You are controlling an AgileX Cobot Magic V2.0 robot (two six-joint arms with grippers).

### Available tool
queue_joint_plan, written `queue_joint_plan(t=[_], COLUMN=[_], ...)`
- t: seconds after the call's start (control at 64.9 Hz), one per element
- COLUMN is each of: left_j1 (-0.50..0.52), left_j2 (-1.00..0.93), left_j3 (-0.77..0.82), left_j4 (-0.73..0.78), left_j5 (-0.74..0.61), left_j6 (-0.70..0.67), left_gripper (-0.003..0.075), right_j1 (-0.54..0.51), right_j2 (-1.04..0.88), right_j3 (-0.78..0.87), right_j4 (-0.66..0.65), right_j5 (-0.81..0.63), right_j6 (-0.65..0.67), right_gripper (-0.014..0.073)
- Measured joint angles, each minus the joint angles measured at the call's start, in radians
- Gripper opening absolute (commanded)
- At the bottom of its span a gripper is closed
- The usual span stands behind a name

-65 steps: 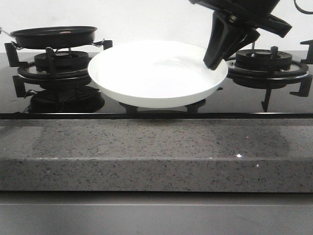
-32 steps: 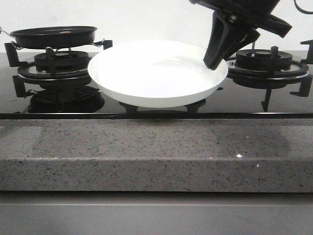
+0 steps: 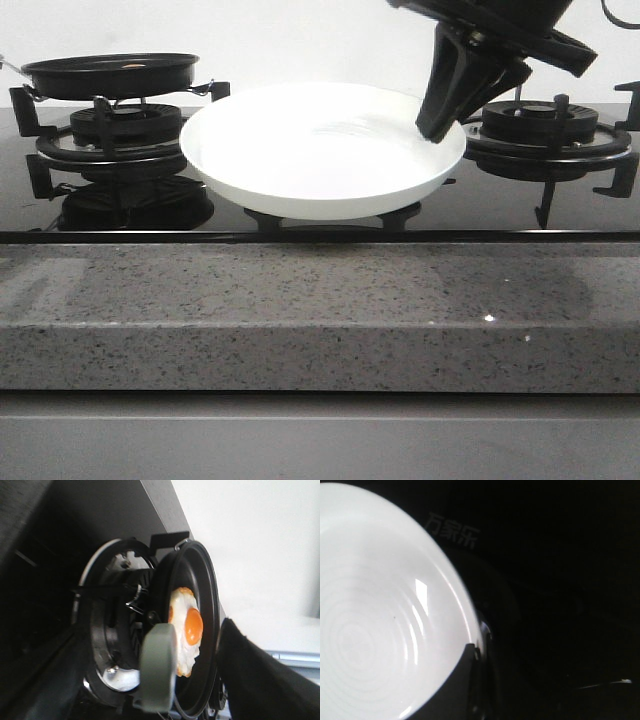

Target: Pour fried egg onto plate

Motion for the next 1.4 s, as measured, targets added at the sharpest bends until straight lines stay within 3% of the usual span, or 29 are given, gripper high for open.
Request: queue_joint_plan(t=[0.632, 0.786, 1.048, 1.172, 1.403], left_j1=[-0.033, -0.033, -0.033, -0.033, -0.033], left_j2=[0.013, 0.013, 0.013, 0.013, 0.013], left_j3=[-0.024, -0.024, -0.024, -0.024, -0.030], left_j4=[-0.006, -0.006, -0.004, -0.004, -0.004], left_j5=[0.031, 0.031, 0.025, 0.025, 0.047], left_j6=[-0.058, -0.082, -0.097, -0.100, -0.100], left_gripper=[0.0425, 0.0328, 0.0066, -0.0020, -0.0019], right_j1=[0.000, 0.000, 0.000, 0.000, 0.000], right_j2=[0.000, 0.000, 0.000, 0.000, 0.000], right_j3=[0.000, 0.000, 0.000, 0.000, 0.000], right_j4=[0.001, 0.001, 0.001, 0.001, 0.001], right_j5=[0.000, 0.000, 0.000, 0.000, 0.000], right_j6=[0.000, 0.000, 0.000, 0.000, 0.000], right_gripper=[-0.0069, -0.0069, -0.0069, -0.0069, -0.0069])
